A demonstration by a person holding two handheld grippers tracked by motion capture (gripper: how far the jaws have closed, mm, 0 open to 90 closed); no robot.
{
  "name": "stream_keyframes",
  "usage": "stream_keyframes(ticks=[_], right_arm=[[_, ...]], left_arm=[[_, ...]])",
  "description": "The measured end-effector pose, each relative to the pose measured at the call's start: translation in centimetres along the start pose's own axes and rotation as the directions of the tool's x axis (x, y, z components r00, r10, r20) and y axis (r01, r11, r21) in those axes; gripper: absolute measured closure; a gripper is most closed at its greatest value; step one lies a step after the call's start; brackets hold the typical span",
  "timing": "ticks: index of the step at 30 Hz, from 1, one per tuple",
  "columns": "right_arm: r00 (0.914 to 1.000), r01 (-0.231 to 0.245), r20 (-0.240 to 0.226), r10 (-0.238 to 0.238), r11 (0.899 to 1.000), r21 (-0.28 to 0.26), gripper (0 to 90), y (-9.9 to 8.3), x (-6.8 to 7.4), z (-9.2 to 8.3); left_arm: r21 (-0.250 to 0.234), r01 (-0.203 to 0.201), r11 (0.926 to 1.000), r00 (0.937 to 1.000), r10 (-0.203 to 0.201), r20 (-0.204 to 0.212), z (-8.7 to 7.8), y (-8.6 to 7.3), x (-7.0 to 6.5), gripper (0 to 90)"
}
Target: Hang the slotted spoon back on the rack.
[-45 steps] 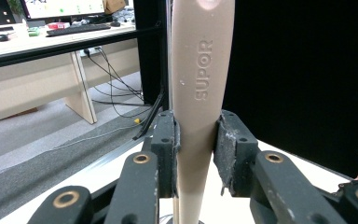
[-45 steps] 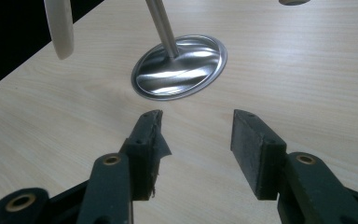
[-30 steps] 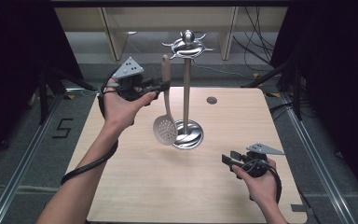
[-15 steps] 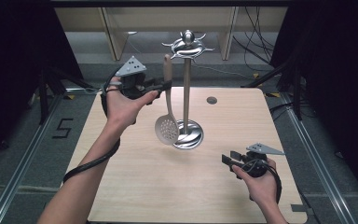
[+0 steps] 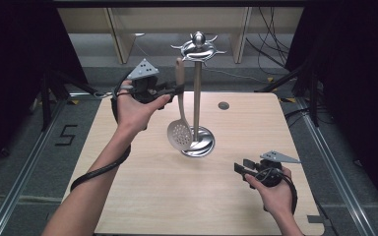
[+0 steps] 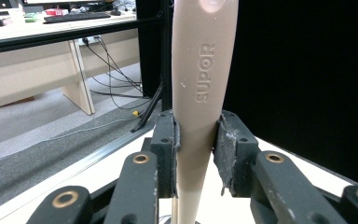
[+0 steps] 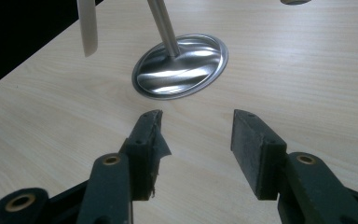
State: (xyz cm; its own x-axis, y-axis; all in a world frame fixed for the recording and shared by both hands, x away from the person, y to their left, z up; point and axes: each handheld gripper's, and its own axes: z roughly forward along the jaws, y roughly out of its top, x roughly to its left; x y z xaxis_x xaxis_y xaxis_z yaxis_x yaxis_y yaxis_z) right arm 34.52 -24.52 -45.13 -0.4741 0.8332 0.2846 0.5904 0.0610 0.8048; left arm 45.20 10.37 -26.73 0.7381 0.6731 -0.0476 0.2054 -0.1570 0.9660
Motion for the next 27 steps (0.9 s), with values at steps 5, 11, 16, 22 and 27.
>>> stream_keyframes(ticks=[5, 11, 16, 22, 27], right_arm=[[1.0, 0.005, 0.002, -0.005, 1.0, -0.001, 53.3, 0.0, 0.0, 0.0], [1.0, 0.007, 0.003, -0.007, 1.0, -0.002, 53.2, 0.0, 0.0, 0.0], [0.9993, -0.038, -0.003, 0.038, 0.999, 0.005, 53.1, -0.1, 0.2, 0.0], [0.9986, -0.052, -0.01, 0.052, 0.999, 0.01, 53.0, -0.2, 0.3, -0.1], [0.9993, -0.037, -0.001, 0.037, 0.999, 0.021, 52.9, -0.2, 0.3, 0.0]], left_arm=[[0.0, -0.003, 1.0, 1.0, 0.003, -0.001, 0.3, 0.0, 0.0, 69.4], [-0.039, -0.006, 0.9992, 1.0, 0.006, 0.001, 0.2, -0.2, 0.0, 65.5], [-0.062, -0.037, 0.9974, 0.9993, 0.036, -0.004, -1.0, -0.8, 0.0, 41.8], [-0.044, -0.057, 0.9974, 0.9973, 0.055, -0.049, -5.1, -5.2, 0.8, 31.7], [0.035, -0.055, 0.9979, 0.9963, 0.057, -0.064, -7.4, -10.0, 1.4, 30.0]])
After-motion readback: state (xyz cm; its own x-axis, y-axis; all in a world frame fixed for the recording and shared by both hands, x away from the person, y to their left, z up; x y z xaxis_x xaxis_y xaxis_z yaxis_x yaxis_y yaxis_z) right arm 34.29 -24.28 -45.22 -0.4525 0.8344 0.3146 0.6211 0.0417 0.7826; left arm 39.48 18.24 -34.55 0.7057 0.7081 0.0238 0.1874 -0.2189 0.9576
